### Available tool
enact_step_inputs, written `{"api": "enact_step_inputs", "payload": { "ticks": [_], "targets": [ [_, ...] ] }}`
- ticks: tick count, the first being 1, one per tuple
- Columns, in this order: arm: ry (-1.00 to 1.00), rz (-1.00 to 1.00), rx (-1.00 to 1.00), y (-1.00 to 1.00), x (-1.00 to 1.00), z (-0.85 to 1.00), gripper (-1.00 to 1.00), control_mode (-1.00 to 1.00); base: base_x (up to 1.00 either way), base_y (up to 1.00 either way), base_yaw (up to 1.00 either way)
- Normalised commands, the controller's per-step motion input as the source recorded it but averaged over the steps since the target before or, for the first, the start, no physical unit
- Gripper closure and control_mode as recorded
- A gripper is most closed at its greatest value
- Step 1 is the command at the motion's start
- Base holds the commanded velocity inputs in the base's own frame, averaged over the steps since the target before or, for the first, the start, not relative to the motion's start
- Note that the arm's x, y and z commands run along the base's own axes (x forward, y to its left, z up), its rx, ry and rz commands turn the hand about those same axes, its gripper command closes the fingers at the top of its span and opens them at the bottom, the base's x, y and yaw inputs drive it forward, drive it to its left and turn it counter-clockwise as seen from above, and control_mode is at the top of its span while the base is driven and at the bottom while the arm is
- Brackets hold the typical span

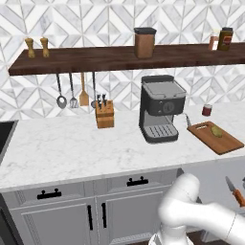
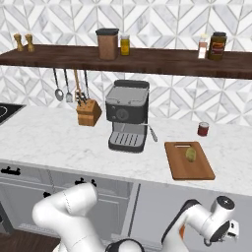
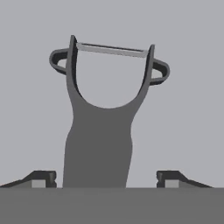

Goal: Place the appropriate cutting tool for cutting the potato skin on the cutting board.

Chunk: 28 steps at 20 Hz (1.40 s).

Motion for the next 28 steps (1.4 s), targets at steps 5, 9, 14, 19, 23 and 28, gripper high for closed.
{"api": "enact_step_inputs", "payload": {
  "ticks": [5,9,14,19,23,28],
  "targets": [
    [-0.01,0.00,0.00,-0.08,-0.28,-0.61,1.00,-1.00,0.00,0.00,0.00],
    [-0.01,0.00,0.00,0.00,0.01,-0.28,1.00,-1.00,0.00,0.00,0.00],
    [-0.01,0.00,0.00,0.00,-0.03,0.08,1.00,-1.00,0.00,0.00,0.00],
    [-0.09,0.00,0.00,0.09,-0.78,0.99,1.00,-1.00,0.00,0.00,0.00],
    [-0.04,0.00,0.00,0.89,-0.61,1.00,1.00,-1.00,0.00,0.00,0.00],
    [-0.01,0.00,0.00,1.00,0.28,0.96,1.00,-1.00,0.00,0.00,0.00]
  ]
}}
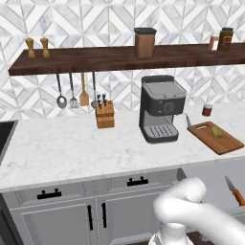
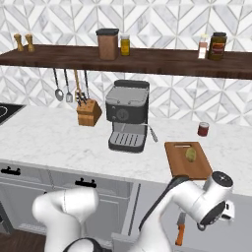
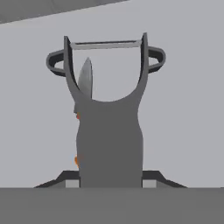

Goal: Place the appropriate cutting tool for cutting the potato skin on the cutting board.

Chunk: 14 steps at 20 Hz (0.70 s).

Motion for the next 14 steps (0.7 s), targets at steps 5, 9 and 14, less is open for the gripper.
{"api": "enact_step_inputs", "payload": {
  "ticks": [5,9,14],
  "targets": [
    [0.00,0.00,-0.02,1.00,0.83,0.67,1.00,-1.00,0.00,0.00,0.00],
    [0.00,0.02,-0.03,0.86,0.79,0.26,1.00,-1.00,0.00,0.00,0.00],
    [0.00,0.04,0.00,0.12,0.89,0.09,1.00,-1.00,0.00,0.00,0.00]
  ]
}}
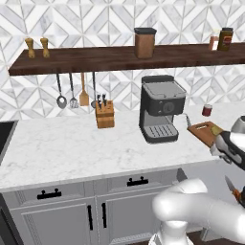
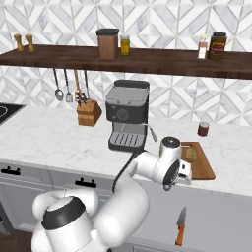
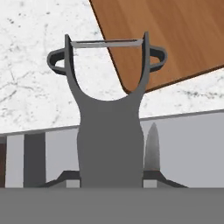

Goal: Place the appropriate cutting tool for cutting the potato skin on the cutting board.

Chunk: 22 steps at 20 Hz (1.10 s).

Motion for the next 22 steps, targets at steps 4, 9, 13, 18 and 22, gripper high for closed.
{"api": "enact_step_inputs", "payload": {
  "ticks": [4,9,13,18,22],
  "targets": [
    [0.00,0.03,0.00,-0.07,0.57,0.30,1.00,-1.00,0.00,0.00,0.00],
    [0.00,0.02,-0.03,-0.13,0.46,0.04,1.00,-1.00,0.00,0.00,0.00],
    [0.00,0.03,0.00,-0.27,0.62,-0.03,1.00,-1.00,0.00,0.00,0.00],
    [0.00,0.03,-0.02,-0.38,0.38,-0.14,1.00,-1.00,0.00,0.00,0.00],
    [0.00,0.02,-0.01,-0.40,0.02,-0.23,1.00,-1.00,0.00,0.00,0.00]
  ]
}}
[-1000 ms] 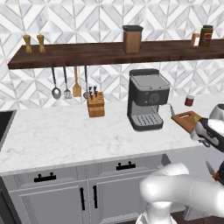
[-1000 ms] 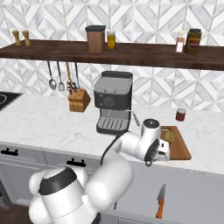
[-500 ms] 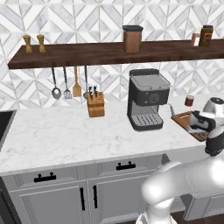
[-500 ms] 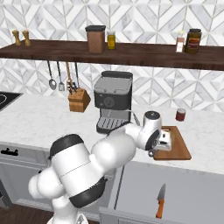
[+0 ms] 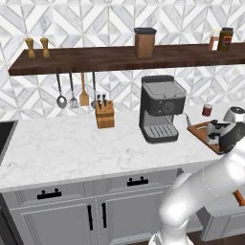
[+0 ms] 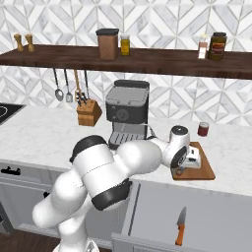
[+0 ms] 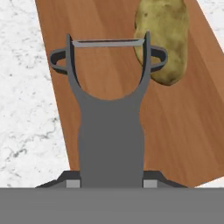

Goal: Place the appropriate cutting tool for cutting the potato skin on the cutting board.

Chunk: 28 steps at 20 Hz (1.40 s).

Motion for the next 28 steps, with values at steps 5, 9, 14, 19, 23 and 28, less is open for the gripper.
{"api": "enact_step_inputs", "payload": {
  "ticks": [5,9,14,19,23,28],
  "targets": [
    [0.00,0.01,0.00,-0.19,0.19,-0.14,1.00,-1.00,0.00,0.00,0.00],
    [0.00,0.03,0.00,0.00,0.29,-0.11,1.00,-1.00,0.00,0.00,0.00],
    [0.00,0.03,0.00,-0.01,0.00,-0.16,-1.00,-1.00,0.00,0.00,0.00],
    [-0.01,0.00,0.00,0.00,-0.05,0.07,-1.00,-1.00,0.00,0.00,0.00],
    [-0.12,0.00,0.01,0.07,-0.86,0.76,-1.00,-1.00,0.00,0.00,0.00],
    [-0.19,0.00,0.00,0.56,-1.00,0.59,-1.00,-1.00,0.00,0.00,0.00]
  ]
}}
